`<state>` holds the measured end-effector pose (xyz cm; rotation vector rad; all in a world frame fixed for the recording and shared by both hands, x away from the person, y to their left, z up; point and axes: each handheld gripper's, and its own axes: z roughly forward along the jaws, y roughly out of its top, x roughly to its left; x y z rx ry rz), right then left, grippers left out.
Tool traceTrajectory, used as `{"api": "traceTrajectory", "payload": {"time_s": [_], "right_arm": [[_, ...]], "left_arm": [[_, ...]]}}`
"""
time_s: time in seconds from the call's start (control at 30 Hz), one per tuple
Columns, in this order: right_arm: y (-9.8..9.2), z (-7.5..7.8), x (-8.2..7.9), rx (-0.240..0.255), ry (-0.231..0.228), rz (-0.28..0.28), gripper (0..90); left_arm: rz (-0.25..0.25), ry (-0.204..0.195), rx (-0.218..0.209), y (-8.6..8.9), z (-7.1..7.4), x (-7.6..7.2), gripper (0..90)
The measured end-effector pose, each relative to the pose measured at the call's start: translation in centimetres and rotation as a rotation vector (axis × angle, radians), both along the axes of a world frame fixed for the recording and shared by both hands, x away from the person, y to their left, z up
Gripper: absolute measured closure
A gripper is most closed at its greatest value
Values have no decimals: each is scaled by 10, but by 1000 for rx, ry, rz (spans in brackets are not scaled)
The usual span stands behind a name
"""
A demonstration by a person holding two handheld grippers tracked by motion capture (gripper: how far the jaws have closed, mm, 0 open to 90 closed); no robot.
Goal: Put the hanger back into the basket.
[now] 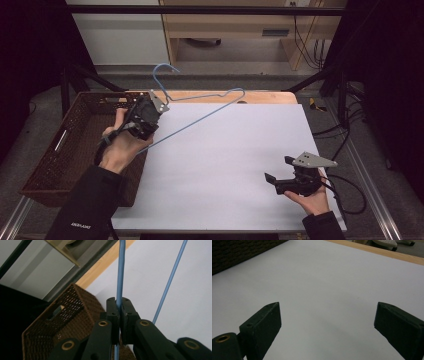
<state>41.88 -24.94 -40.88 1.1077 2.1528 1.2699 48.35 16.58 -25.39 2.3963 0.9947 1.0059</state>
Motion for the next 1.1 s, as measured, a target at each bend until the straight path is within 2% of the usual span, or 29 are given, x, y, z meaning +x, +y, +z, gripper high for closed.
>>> {"api": "traceTrajectory", "payload": {"time_s": [0.27,0.47,0.77,0.9,1.03,1.07,1.1], "right_arm": [[2,-1,0,3,5,-5,69],[1,-1,0,3,1,-6,68],[1,-2,0,-6,3,1,68],[1,-2,0,-7,7,1,68],[2,-2,1,-11,8,1,68],[2,-2,1,-11,6,3,68],[2,-2,1,-11,6,3,68]], "left_arm": [[98,-10,-5,38,11,3,869],[158,-7,-8,64,13,6,869],[235,-9,4,95,11,9,869],[276,2,0,114,8,9,869],[301,11,5,126,5,9,869],[316,24,14,133,4,9,869],[331,21,8,137,1,9,869]]}}
